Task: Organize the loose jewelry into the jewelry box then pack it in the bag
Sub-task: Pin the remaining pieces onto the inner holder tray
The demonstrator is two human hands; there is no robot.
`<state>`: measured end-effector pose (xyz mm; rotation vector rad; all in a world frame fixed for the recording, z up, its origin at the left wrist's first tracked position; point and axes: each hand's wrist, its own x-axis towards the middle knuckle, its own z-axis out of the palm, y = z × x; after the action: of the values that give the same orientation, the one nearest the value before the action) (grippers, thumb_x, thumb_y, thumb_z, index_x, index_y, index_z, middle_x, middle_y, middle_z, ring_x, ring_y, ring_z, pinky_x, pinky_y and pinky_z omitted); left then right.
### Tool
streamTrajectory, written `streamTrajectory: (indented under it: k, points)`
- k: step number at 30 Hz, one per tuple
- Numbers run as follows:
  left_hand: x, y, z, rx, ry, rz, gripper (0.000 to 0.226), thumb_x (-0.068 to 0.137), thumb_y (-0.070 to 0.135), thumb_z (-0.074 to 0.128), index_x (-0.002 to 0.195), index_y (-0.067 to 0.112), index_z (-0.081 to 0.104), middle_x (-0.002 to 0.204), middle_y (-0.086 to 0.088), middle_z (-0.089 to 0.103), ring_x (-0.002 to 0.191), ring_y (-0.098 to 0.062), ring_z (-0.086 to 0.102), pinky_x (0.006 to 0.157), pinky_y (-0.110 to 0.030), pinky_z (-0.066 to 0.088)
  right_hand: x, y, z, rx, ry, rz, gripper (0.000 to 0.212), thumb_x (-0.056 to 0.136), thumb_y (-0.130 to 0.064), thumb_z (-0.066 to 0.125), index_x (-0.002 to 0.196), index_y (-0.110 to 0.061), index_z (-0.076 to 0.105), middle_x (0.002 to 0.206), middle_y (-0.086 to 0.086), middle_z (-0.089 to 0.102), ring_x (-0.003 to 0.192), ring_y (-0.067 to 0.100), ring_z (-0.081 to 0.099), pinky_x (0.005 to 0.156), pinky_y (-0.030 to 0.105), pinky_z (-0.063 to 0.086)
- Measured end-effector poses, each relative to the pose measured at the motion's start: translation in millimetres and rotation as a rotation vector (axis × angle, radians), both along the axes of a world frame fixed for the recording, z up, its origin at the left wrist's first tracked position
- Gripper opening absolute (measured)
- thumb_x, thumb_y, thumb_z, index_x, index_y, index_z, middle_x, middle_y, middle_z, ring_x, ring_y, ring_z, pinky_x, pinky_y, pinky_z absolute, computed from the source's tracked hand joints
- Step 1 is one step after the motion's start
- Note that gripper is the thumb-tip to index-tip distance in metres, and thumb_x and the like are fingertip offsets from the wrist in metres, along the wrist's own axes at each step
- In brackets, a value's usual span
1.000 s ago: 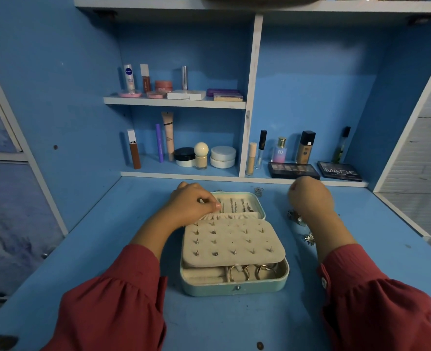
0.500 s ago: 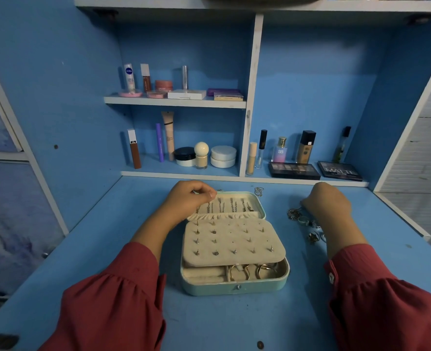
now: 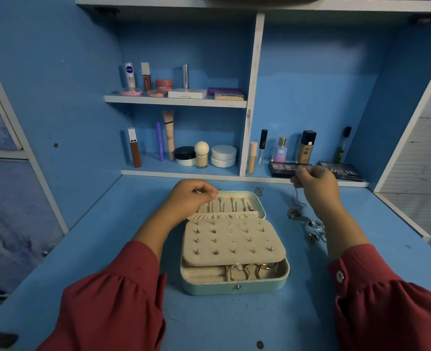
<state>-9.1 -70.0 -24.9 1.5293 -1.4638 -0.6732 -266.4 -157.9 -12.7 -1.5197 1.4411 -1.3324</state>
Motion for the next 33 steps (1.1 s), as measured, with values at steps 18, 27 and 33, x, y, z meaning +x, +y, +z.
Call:
streamTrajectory:
  k: [18, 27, 33]
  points:
    - [-29, -1, 26, -0.009, 0.136, -0.291, 0.032, 0.089, 0.010, 0.065, 0.120, 0.014, 0.064, 0.116, 0.004, 0.068, 0.108, 0.000, 0.062, 0.092, -0.013, 0.047, 46, 32, 19, 0.006, -0.214, 0.639, 0.013, 0.097, -0.013, 0.052, 0.090, -0.007, 0.062, 0.082, 0.004, 0.074, 0.075, 0.014, 0.068, 0.072, 0.024, 0.054]
    - [-52, -12, 33, -0.012, 0.169, -0.221, 0.018, 0.081, -0.001, 0.070, 0.097, 0.006, 0.068, 0.083, -0.005, 0.073, 0.079, -0.009, 0.069, 0.081, -0.017, 0.053, 35, 29, 18, 0.047, -0.182, 0.684, 0.013, 0.094, -0.009, 0.055, 0.088, -0.006, 0.066, 0.080, 0.008, 0.072, 0.072, 0.018, 0.066, 0.081, 0.036, 0.053]
    - [-53, -16, 36, -0.016, 0.187, -0.165, 0.013, 0.083, -0.006, 0.065, 0.097, -0.007, 0.067, 0.075, -0.005, 0.068, 0.062, -0.004, 0.066, 0.063, -0.012, 0.052, 24, 22, 15, 0.052, -0.164, 0.596, 0.008, 0.089, -0.003, 0.061, 0.085, -0.008, 0.067, 0.069, 0.002, 0.071, 0.063, 0.014, 0.064, 0.068, 0.023, 0.055]
